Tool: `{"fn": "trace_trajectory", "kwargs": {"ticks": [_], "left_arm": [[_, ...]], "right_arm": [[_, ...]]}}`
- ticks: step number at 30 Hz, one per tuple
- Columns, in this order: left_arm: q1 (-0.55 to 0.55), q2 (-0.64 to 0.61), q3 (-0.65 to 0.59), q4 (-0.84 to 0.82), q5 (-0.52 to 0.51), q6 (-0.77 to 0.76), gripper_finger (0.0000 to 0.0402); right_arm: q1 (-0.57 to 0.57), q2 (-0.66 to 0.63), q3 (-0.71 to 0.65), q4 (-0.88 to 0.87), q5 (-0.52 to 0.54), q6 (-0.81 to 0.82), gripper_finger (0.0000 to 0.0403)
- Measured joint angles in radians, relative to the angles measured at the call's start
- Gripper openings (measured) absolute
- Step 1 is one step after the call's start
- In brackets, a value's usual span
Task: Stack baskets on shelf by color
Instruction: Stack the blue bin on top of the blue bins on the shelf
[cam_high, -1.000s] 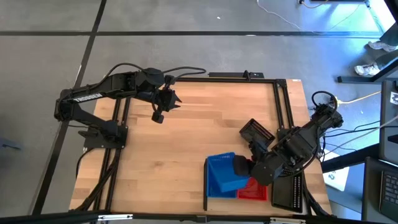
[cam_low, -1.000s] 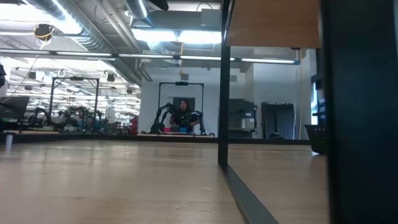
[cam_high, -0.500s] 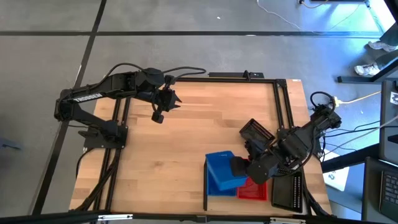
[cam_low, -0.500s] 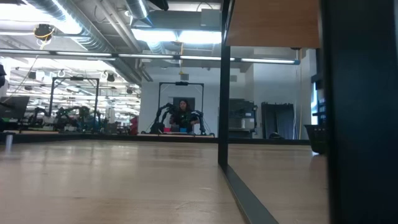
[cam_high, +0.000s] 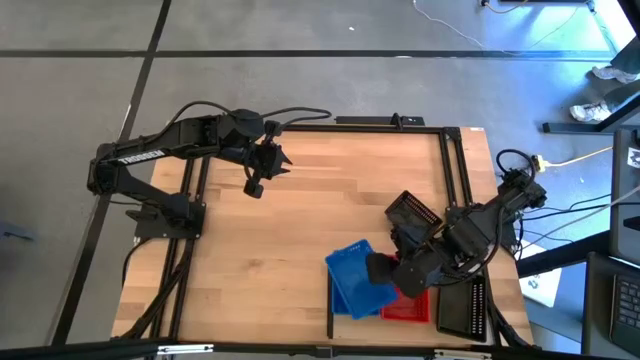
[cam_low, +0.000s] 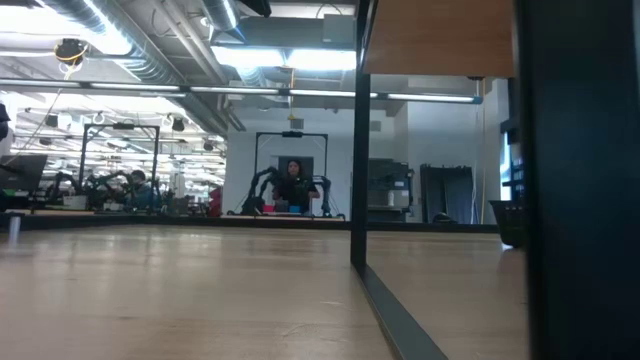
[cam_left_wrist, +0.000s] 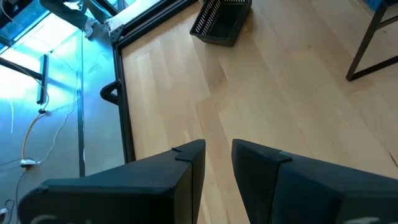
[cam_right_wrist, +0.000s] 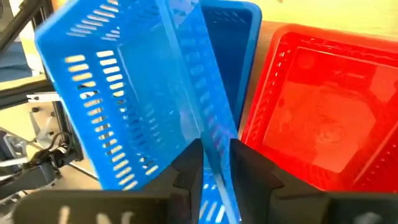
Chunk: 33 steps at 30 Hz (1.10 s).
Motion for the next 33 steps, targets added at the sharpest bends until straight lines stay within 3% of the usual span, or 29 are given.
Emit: {"fn": "trace_trajectory", "kwargs": {"ticks": [11,21,26,33], "left_arm": [[0.0,0.0,0.0,0.0,0.0,0.0,0.0072],[0.0,0.0,0.0,0.0,0.0,0.0,0.0072],[0.0,0.0,0.0,0.0,0.0,0.0,0.0072],[0.0,0.0,0.0,0.0,0.0,0.0,0.0072]], "right_arm": [[0.0,-0.013,0.056,0.017,0.077,0.051,0.0075],[0.0,-0.01,0.056,0.023,0.029,0.094,0.0075],[-0.001,-0.01,0.056,-0.012,0.082,0.097,0.0074],[0.0,-0.009,0.009,-0.02,-0.035,0.181,0.0074]]}}
